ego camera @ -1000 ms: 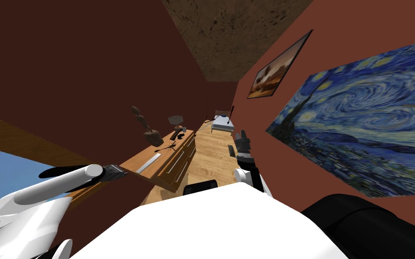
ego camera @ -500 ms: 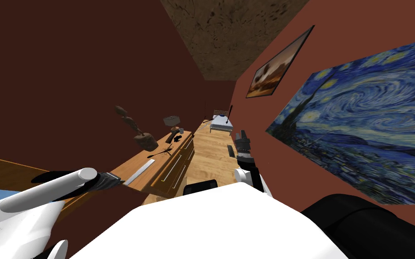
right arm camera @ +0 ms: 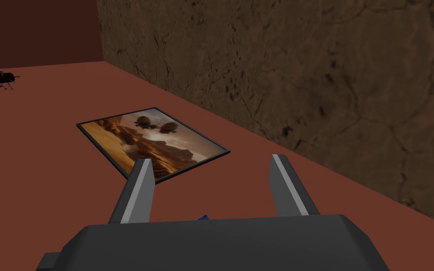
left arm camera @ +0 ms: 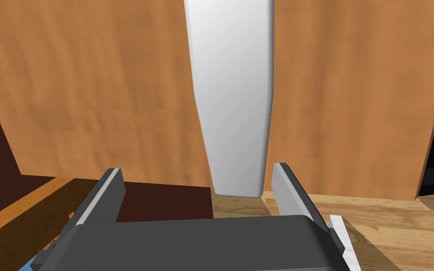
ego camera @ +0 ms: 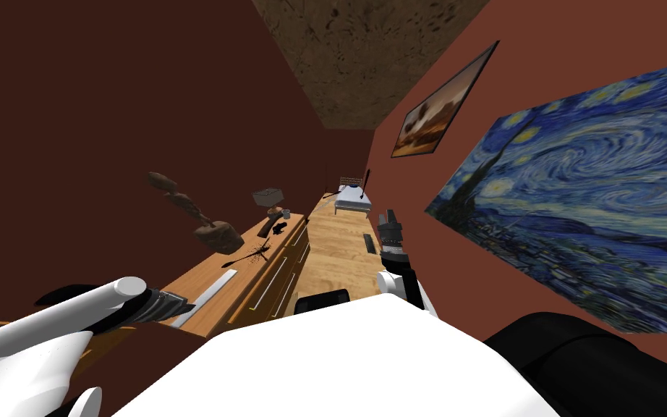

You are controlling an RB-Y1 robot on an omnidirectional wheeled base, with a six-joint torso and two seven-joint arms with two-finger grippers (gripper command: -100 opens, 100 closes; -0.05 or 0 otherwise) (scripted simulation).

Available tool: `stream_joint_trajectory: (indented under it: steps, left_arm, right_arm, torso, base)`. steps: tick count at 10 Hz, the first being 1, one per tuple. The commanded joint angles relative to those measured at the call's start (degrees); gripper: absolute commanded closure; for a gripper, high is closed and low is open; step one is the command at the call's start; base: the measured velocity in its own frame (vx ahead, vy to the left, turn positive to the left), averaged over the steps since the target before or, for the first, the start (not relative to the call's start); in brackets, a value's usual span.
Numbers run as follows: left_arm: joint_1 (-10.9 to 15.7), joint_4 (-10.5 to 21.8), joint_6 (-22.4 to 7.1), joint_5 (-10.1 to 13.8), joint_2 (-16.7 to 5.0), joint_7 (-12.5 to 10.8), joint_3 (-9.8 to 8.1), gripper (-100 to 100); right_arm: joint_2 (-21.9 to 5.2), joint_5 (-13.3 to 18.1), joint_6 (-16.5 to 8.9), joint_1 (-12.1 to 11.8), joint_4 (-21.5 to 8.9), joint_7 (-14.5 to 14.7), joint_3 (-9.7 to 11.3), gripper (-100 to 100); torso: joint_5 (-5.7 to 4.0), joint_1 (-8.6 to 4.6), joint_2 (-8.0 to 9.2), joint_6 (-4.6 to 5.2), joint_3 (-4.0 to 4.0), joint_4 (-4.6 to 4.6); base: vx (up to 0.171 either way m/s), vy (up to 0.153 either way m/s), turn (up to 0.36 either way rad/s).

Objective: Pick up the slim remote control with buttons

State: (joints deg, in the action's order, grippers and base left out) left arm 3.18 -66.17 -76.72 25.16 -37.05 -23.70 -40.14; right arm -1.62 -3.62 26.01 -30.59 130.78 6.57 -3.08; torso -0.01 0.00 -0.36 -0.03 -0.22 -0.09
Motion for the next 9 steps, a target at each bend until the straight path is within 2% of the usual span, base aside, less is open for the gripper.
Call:
stream_joint_trajectory:
  steps: [1, 4, 5, 7, 8, 9]
  left_arm:
    - [0.0, 1.7, -2.4, -0.1, -0.3, -0.6, -0.67, -100]
    - [-0.2, 5.4, -7.0, -0.3, -0.6, -1.8, -2.06, -100]
    - [-0.2, 5.4, -7.1, -0.3, -0.6, -1.8, -2.06, -100]
    - [-0.4, 7.2, -9.0, -0.4, -0.4, -2.3, -2.59, -100]
    - [-0.2, 6.8, -8.4, -0.3, -0.7, -2.1, -2.46, -100]
    - [-0.2, 6.9, -8.6, -0.3, -0.7, -2.1, -2.49, 0]
  right_arm:
    - [0.0, 0.0, 0.0, 0.0, 0.0, 0.0, 0.0, 0]
    - [0.0, 0.0, 0.0, 0.0, 0.0, 0.0, 0.0, 0]
    - [0.0, 0.0, 0.0, 0.0, 0.0, 0.0, 0.0, 0]
    - [0.0, 0.0, 0.0, 0.0, 0.0, 0.0, 0.0, 0]
    - [0.0, 0.0, 0.0, 0.0, 0.0, 0.0, 0.0, 0]
    - [0.0, 0.0, 0.0, 0.0, 0.0, 0.0, 0.0, 0]
  torso:
    - [0.0, 0.0, 0.0, 0.0, 0.0, 0.0]
    - [0.01, 0.05, -0.07, 0.01, -0.03, -0.01]
    - [0.02, 0.12, -0.11, 0.01, -0.06, -0.02]
    - [0.0, 0.0, 0.09, 0.01, 0.05, 0.02]
    - [0.0, 0.01, 0.08, 0.0, 0.05, 0.02]
    - [0.0, -0.02, 0.19, -0.01, 0.11, 0.04]
  base:
    - [0.079, 0.014, -0.089]
    - [0.119, 0.03, -0.106]
    - [0.085, 0.026, -0.027]
    - [0.068, 0.015, -0.047]
    - [0.038, 0.012, -0.008]
    - [0.007, 0.002, 0.0]
